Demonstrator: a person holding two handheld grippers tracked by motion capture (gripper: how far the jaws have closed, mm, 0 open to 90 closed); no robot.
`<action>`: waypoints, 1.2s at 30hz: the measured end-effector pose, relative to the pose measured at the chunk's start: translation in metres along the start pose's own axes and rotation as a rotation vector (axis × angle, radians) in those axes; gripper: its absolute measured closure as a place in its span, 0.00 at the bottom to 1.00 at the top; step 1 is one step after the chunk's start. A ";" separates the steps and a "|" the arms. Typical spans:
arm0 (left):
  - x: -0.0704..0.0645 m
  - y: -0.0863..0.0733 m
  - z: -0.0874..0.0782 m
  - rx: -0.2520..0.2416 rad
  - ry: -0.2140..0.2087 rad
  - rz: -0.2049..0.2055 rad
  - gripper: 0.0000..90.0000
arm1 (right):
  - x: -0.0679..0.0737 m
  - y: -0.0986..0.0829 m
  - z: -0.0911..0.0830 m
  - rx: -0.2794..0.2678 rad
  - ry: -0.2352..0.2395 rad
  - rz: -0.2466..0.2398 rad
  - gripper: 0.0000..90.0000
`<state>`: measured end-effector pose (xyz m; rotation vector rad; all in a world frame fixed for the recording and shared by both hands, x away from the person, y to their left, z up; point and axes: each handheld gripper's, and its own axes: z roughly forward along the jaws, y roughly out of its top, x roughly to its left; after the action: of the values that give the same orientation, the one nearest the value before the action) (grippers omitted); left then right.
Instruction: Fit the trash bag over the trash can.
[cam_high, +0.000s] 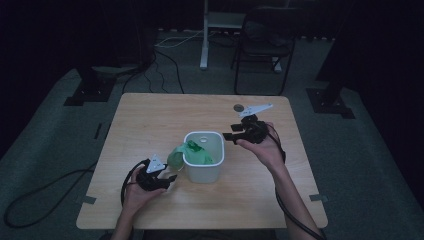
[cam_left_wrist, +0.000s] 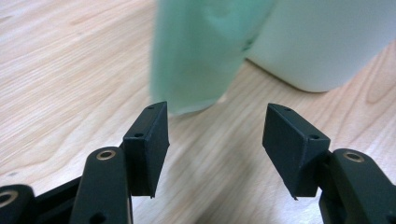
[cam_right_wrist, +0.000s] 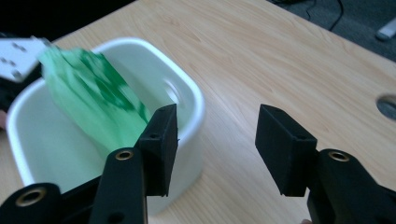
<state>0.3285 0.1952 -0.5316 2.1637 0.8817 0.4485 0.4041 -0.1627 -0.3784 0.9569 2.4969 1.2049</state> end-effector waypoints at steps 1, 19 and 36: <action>0.002 -0.001 -0.001 0.000 0.007 -0.002 0.46 | -0.002 -0.004 -0.001 0.002 -0.007 0.007 0.52; 0.020 0.000 -0.006 -0.083 -0.034 -0.069 0.54 | -0.025 -0.080 0.020 0.125 -0.007 0.110 0.49; -0.026 0.008 -0.003 -0.057 -0.013 0.117 1.00 | -0.037 -0.125 0.031 0.157 -0.008 0.223 0.49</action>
<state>0.3122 0.1745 -0.5240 2.1710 0.7290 0.5106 0.3885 -0.2239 -0.4966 1.3074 2.5636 1.0713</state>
